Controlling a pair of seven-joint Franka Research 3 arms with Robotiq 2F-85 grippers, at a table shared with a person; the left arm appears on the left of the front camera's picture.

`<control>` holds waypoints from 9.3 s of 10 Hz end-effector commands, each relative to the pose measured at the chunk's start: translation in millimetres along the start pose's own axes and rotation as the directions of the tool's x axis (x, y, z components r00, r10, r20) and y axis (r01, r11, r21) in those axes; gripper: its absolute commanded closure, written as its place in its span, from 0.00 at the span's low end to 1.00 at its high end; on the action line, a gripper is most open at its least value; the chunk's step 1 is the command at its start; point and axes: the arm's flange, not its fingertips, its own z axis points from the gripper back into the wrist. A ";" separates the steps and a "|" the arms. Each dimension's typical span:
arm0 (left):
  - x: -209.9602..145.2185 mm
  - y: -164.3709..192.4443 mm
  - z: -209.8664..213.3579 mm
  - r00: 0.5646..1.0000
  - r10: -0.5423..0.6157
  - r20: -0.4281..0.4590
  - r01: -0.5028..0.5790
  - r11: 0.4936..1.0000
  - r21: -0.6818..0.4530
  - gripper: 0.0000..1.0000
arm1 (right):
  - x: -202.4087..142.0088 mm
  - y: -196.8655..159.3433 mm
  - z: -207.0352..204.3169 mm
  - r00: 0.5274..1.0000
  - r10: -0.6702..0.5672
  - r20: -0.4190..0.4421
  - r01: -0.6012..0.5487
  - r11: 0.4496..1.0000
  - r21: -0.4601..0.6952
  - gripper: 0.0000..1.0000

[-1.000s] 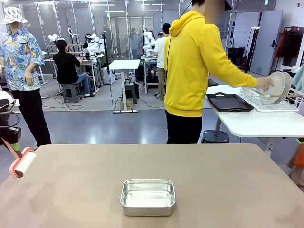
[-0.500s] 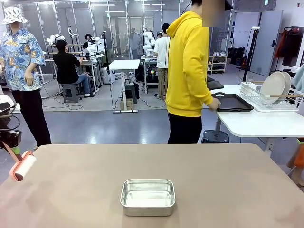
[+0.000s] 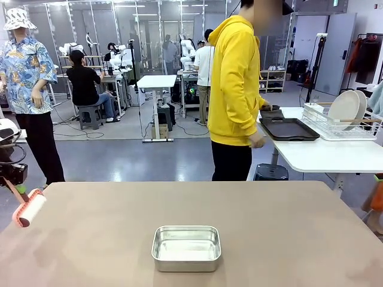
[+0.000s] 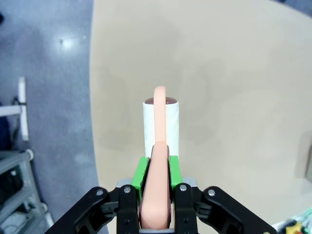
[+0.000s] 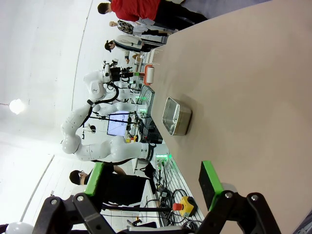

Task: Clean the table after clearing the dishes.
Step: Place the Lint Roller back on top of the Airtight Container.

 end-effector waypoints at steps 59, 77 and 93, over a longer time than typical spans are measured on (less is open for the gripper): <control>31.2 -470.2 -96.8 -0.015 -0.995 0.102 0.933 -0.050 -0.357 0.65 | -4.9 4.2 -4.3 1.000 -0.004 -0.005 0.004 1.000 -0.005 0.04; 32.9 -475.4 -36.8 0.011 -0.997 0.072 0.945 -0.013 -0.328 0.00 | -4.9 4.2 -4.3 1.000 -0.004 -0.005 0.004 1.000 -0.005 0.04; 52.0 -222.7 80.7 0.797 -0.437 0.418 0.431 -0.074 -0.899 0.00 | -4.9 4.2 -4.3 1.000 -0.004 -0.005 0.004 1.000 -0.005 0.04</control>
